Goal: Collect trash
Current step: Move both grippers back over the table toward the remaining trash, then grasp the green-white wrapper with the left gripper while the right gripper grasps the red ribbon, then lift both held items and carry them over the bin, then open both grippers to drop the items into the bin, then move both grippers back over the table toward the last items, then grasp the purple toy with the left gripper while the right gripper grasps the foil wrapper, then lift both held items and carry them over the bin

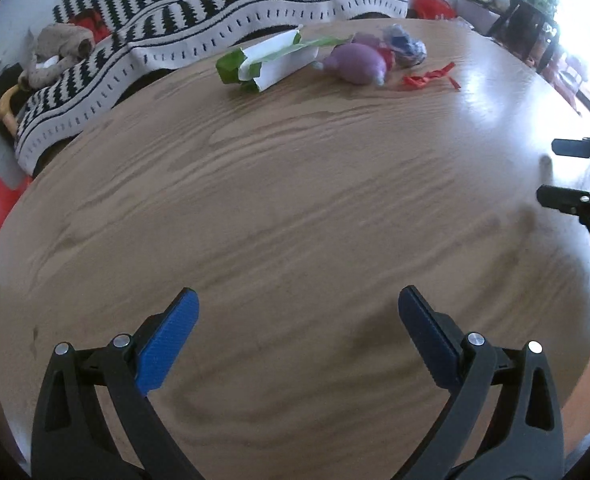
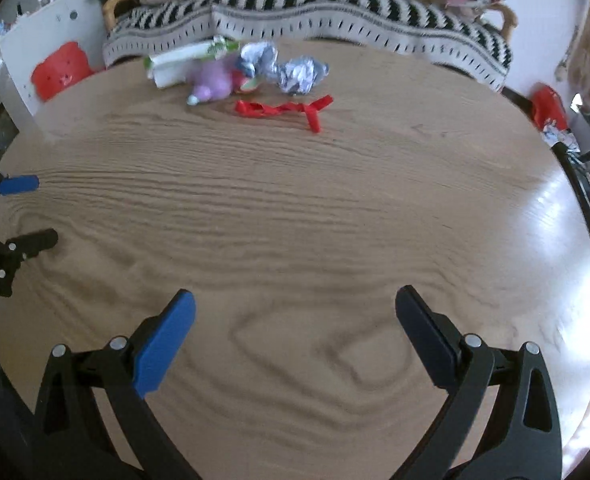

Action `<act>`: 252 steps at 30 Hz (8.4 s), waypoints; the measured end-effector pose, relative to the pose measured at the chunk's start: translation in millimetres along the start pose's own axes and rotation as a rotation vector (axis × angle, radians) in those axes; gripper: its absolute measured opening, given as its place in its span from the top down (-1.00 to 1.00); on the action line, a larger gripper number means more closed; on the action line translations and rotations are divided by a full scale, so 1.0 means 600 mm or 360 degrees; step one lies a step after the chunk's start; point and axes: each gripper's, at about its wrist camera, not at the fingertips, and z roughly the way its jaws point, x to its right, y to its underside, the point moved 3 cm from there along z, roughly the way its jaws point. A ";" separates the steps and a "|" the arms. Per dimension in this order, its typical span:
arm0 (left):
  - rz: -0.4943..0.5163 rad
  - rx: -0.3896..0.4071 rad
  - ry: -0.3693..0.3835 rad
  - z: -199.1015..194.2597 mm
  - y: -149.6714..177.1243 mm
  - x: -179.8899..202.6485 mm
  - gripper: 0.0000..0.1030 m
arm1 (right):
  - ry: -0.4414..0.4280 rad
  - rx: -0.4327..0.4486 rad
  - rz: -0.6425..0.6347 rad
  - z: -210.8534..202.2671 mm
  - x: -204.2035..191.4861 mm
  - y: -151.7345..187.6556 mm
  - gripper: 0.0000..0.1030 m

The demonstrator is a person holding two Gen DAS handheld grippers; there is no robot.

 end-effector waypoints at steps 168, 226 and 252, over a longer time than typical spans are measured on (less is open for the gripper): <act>0.0109 0.0294 0.0237 -0.102 0.072 0.268 -0.87 | 0.0097 0.0295 0.0349 -0.122 0.090 0.240 -0.87; 0.0281 0.0152 0.0318 0.066 -0.248 0.079 0.97 | 0.0013 0.0124 0.0220 0.089 0.017 -0.183 0.59; 0.0346 0.0351 0.0485 -0.221 -0.024 0.323 0.98 | 0.0153 0.0511 0.0472 -0.281 0.070 0.105 0.59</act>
